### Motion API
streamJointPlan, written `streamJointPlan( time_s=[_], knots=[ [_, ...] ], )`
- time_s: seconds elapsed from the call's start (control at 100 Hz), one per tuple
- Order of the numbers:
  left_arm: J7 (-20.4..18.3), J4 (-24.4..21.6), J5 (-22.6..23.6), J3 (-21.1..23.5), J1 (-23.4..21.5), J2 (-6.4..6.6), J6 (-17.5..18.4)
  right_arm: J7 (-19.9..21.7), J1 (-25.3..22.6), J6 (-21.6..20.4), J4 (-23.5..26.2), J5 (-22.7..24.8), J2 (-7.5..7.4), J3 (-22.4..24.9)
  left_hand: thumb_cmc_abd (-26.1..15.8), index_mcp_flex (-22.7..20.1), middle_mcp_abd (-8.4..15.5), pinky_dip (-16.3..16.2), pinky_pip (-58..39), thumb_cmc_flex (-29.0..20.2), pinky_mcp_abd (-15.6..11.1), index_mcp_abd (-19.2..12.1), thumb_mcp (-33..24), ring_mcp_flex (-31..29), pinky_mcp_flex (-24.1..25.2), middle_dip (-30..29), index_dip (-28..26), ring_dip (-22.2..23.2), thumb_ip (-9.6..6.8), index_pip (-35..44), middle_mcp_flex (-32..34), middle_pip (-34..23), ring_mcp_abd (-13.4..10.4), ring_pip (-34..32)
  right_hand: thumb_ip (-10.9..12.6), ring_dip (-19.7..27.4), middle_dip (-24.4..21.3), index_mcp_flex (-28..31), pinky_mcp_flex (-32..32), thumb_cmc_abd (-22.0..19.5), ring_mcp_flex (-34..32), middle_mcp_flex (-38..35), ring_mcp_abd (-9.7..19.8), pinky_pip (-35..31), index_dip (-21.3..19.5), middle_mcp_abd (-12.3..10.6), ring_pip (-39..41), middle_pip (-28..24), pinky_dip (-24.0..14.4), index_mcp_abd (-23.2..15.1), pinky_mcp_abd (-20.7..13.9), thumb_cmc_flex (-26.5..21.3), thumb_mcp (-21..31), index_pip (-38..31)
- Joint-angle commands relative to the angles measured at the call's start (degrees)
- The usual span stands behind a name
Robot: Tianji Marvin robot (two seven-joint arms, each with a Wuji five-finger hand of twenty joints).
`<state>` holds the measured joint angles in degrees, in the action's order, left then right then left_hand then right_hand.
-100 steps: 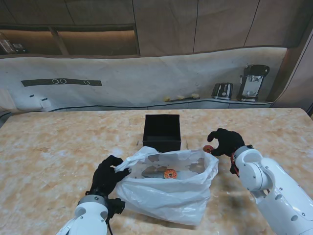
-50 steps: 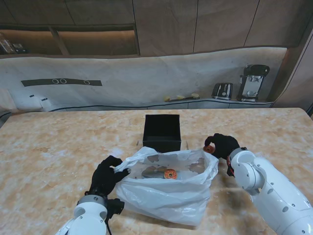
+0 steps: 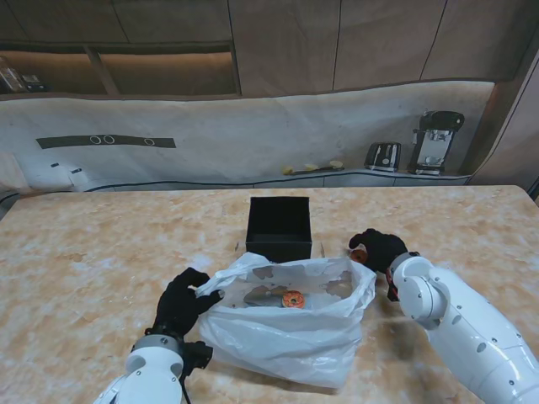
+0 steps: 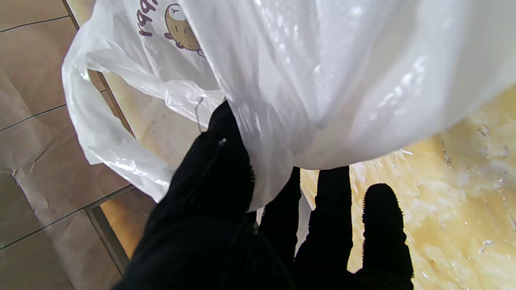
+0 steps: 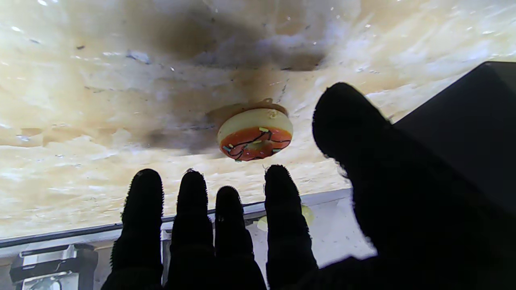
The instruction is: Pack mini donuts into a plastic bag, tie the opening and put the bag into the gift box
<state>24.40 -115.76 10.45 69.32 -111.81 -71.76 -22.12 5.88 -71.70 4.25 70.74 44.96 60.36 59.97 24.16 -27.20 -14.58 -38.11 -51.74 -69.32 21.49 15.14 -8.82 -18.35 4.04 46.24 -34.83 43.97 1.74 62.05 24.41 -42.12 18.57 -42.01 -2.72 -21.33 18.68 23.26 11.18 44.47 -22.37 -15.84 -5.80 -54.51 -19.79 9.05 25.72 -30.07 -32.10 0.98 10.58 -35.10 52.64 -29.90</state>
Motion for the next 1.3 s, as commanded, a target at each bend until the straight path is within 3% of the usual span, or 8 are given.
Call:
streamJointPlan(
  time_s=[0.0, 0.29, 0.48, 0.63, 0.79, 0.94, 1.18, 1.29],
  knots=[
    [-0.9, -0.4, 0.2, 0.1, -0.3, 0.0, -0.2, 0.7, 0.3, 0.5, -0.7, -0.5, 0.69, -0.6, -1.2, 0.5, 1.3, -0.1, 0.3, -1.3, -1.6, -0.2, 1.5, 0.6, 1.0, -0.5, -0.5, -0.7, -1.44, 2.4, -0.9, -0.7, -0.3, 0.1, -0.3, 1.2, -2.2, -1.7, -0.5, 0.3, 0.9, 2.2, 0.0, 0.5, 0.7, 1.1, -0.8, 0.5, 0.9, -0.4, -0.9, 0.0, -0.7, 0.2],
    [-1.1, -0.4, 0.4, 0.1, -0.1, 0.04, -0.5, -1.3, 3.7, 1.5, -5.4, -3.5, 1.61, -4.4, -1.3, 0.4, 1.4, -0.1, 0.4, -1.2, -1.6, -0.2, 1.6, 0.5, 1.1, -0.5, -0.5, -0.7, -1.42, 2.4, -0.8, -0.7, -0.3, 0.1, -0.3, 0.5, -2.0, -6.3, -1.0, -1.2, 2.3, 3.7, 0.3, -0.8, 2.7, 1.0, 1.1, -1.5, 0.8, -0.1, -1.7, 0.6, -1.3, 1.0],
    [-1.5, -0.4, 0.8, 0.3, 0.0, 0.17, -0.7, -1.7, 5.1, 2.2, -7.1, -4.6, 1.96, -6.1, -1.2, 0.4, 1.4, -0.1, 0.5, -1.3, -1.6, -0.4, 1.6, 0.5, 1.1, -0.5, -0.6, -0.7, -1.39, 2.4, -0.8, -0.6, -0.4, 0.1, -0.1, -1.1, -0.6, -4.2, 0.6, -0.5, 0.9, 2.1, 0.4, -4.1, 2.8, 0.8, 4.5, -5.4, -0.2, 0.5, -1.8, -0.7, 0.9, -2.3],
    [-1.5, -0.2, 0.7, 0.2, 0.3, 0.13, -0.8, -1.8, 5.3, 2.6, -7.7, -4.5, 1.95, -6.9, -1.3, 0.4, 1.5, 0.0, 0.8, -1.3, -1.5, -0.3, 1.6, 0.5, 1.4, -0.5, -0.6, -0.7, -1.37, 2.3, -0.8, -0.6, -0.4, 0.2, -0.1, -5.8, 5.6, -1.3, 4.2, 1.9, -1.6, 0.9, 0.8, -10.5, -0.1, 0.4, 11.9, -11.8, -2.2, 0.6, -3.6, -2.6, 3.5, -6.2],
    [-1.6, 0.0, 0.5, 0.1, 0.4, 0.12, -0.8, -2.3, 4.9, 3.5, -8.0, -4.4, 2.04, -7.3, -1.2, 0.3, 1.5, 0.1, 1.0, -1.3, -1.4, -0.4, 1.6, 0.5, 1.4, -0.6, -0.7, -0.7, -1.36, 2.3, -0.7, -0.6, -0.4, 0.3, 0.1, -12.8, 13.8, 2.4, 10.3, 4.1, -4.5, -2.0, 1.3, -19.9, -5.2, -0.3, 23.3, -19.4, -5.7, 0.5, -8.1, -5.9, 6.7, -11.3],
    [-1.4, -0.1, 0.5, 0.2, 0.3, 0.07, -1.0, -1.6, 4.4, 4.3, -7.6, -3.8, 1.8, -7.7, -1.4, 0.4, 1.4, 0.0, 1.0, -1.4, -1.5, -0.2, 1.6, 0.7, 1.4, -0.6, -0.6, -0.8, -1.38, 2.2, -1.1, -0.5, -0.5, 0.4, -0.9, -16.1, 17.6, 5.4, 13.7, 8.7, -6.8, -4.6, 1.6, -25.6, -6.4, -0.9, 28.3, -21.8, -8.0, 0.1, -11.5, -8.6, 11.7, -12.7],
    [-1.3, -0.2, 0.7, 0.2, 0.0, 0.08, -0.8, -1.0, 4.2, 4.8, -7.7, -4.1, 1.74, -8.6, -1.3, 0.4, 1.4, -0.1, 0.9, -1.4, -1.5, -0.2, 1.6, 0.7, 1.4, -0.6, -0.7, -0.7, -1.42, 2.2, -1.1, -0.5, -0.4, 0.3, -1.5, -19.6, 21.5, 10.5, 18.5, 10.5, -11.3, -9.7, 1.9, -29.6, -8.6, -1.7, 34.4, -25.5, -9.9, -1.1, -13.9, -9.5, 14.0, -16.6],
    [-1.2, -0.2, 0.8, 0.3, -0.1, 0.07, -0.7, -1.5, 4.2, 4.8, -7.8, -4.3, 1.87, -8.7, -1.3, 0.4, 1.5, -0.1, 0.9, -1.4, -1.5, -0.2, 1.6, 0.6, 1.4, -0.6, -0.7, -0.7, -1.44, 2.2, -1.0, -0.6, -0.5, 0.3, -6.4, -19.9, 24.3, 13.5, 25.5, 13.5, -16.9, -14.5, 0.5, -32.9, -11.0, -1.7, 38.9, -27.2, -9.6, -2.5, -16.9, -11.7, 15.4, -19.2]
  ],
)
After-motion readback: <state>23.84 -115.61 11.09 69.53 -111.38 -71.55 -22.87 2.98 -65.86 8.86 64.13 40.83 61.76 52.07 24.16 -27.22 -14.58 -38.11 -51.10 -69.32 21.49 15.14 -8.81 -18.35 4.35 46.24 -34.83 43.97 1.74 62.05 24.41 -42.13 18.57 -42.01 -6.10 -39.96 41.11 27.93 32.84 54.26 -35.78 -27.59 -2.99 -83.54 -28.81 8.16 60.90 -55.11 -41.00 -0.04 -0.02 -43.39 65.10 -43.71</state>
